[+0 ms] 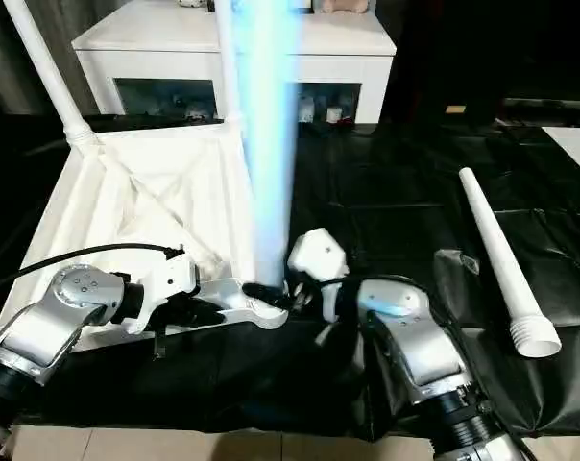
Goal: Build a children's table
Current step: Insert table leg to table base
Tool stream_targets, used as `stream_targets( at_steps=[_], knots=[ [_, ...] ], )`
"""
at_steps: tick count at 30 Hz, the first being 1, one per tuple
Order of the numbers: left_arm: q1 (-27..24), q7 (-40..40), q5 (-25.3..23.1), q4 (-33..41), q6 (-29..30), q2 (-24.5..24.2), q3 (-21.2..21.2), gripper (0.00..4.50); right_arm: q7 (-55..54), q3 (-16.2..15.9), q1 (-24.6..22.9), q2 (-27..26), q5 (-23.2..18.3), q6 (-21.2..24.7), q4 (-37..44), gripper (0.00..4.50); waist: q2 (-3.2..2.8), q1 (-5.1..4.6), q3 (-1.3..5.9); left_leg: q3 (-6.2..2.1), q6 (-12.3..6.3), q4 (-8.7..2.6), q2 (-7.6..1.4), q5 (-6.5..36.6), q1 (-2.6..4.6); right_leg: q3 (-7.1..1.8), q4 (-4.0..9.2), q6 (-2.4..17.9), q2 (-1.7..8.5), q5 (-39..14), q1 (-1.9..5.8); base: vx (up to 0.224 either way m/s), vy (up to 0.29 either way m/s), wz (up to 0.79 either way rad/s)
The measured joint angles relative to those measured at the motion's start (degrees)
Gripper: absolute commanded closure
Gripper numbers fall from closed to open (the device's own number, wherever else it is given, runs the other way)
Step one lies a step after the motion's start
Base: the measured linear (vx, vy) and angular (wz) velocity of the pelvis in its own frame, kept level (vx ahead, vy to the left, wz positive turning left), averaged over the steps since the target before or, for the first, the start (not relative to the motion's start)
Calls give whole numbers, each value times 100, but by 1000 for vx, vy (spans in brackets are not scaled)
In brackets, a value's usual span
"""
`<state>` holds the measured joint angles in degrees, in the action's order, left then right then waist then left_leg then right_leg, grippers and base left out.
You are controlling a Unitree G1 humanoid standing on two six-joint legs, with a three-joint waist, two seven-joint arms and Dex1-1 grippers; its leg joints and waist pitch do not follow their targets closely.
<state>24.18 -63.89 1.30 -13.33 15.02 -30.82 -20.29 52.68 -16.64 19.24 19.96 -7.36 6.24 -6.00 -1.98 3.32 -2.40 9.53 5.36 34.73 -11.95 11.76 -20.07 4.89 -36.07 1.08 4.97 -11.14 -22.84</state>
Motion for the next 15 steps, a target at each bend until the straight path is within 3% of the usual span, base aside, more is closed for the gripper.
stream_targets(
  at_steps=[5,15],
  knots=[
    [0,1,-2,-6,0,-31,0,450,23,-13,140,-113,19,13,-159,266,0,-26,0,0,0,-1,1,0,1,-2,0,1,0,1,0,0,0,0],
    [1,35,-5,-54,1,-98,15,450,133,-7,621,-323,-80,627,-526,266,1,-120,0,-1,1,-13,2,0,10,-2,-2,3,-1,5,0,0,0,0]
  ],
)
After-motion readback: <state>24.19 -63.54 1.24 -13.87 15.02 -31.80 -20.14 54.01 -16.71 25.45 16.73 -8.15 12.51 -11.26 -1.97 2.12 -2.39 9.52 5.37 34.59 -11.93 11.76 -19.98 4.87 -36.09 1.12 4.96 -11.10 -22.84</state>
